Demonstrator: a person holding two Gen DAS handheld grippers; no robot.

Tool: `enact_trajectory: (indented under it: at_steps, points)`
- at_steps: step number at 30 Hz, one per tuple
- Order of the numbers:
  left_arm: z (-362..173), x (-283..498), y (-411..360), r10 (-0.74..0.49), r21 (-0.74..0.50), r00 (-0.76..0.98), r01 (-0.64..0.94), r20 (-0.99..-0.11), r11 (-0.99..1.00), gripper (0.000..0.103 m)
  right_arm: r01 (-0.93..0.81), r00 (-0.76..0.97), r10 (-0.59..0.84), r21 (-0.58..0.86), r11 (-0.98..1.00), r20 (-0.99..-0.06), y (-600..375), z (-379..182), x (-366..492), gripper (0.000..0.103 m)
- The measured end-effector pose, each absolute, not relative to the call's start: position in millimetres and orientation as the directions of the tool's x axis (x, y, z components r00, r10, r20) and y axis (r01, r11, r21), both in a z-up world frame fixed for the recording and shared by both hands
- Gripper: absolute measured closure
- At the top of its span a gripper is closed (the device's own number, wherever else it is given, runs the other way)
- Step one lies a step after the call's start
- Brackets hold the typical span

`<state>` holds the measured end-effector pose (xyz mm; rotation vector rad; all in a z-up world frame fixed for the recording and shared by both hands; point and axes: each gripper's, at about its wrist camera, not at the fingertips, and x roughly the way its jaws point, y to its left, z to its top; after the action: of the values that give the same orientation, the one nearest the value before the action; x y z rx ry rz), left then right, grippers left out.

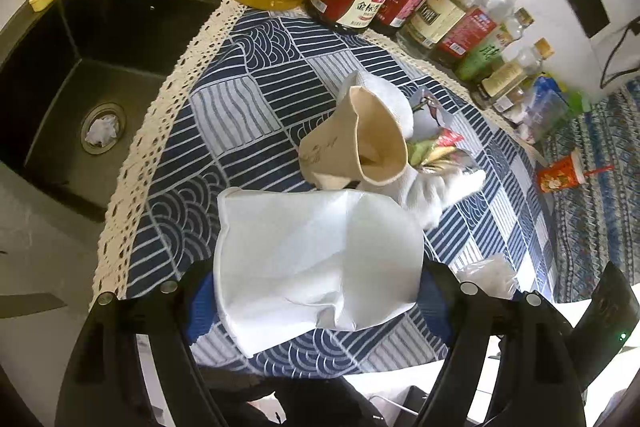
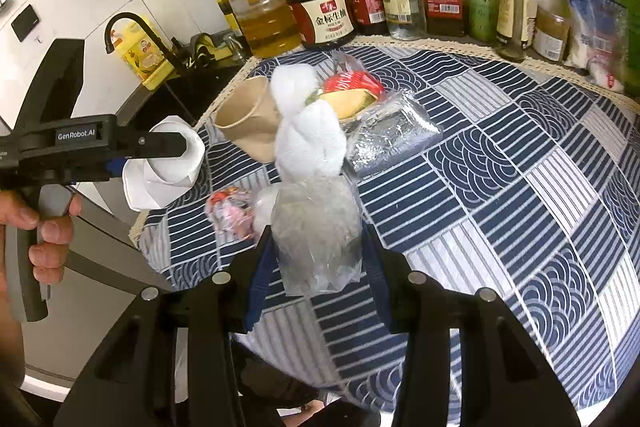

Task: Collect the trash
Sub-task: 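Carry the tissue and plastic bag in both grippers down to the black bin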

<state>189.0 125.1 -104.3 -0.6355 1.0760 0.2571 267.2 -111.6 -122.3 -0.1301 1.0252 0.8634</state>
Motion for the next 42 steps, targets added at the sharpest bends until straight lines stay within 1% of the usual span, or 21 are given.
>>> enact_trajectory:
  at_steps: [5,17,24,32,42]
  points:
    - [-98,165,124,-0.157,-0.41,0.491,-0.465,-0.857,0.784,0.024,-0.677,0.257,0.557,0.264,0.687,-0.79,-116,-110,238,0.059]
    - [-92,103,117,-0.191,-0.44,0.518,-0.416,-0.834,0.796,0.024,-0.68,0.288,0.564,0.249,0.69,-0.774,-112,-90,173,0.059]
    - [-98,71,114,-0.205,-0.447,0.515,-0.406,-0.832,0.797,0.024,-0.693,0.276,0.564,0.246,0.678,-0.778,-106,-90,140,0.059]
    - [-127,28,113,-0.239,-0.473,0.492,-0.43,-0.837,0.769,0.024,-0.705,0.236,0.56,0.257,0.661,-0.794,-92,-102,103,0.059]
    - [-186,-15,113,-0.295,-0.478,0.402,-0.5,-0.867,0.722,0.024,-0.701,0.115,0.513,0.296,0.648,-0.851,-77,-162,67,0.059]
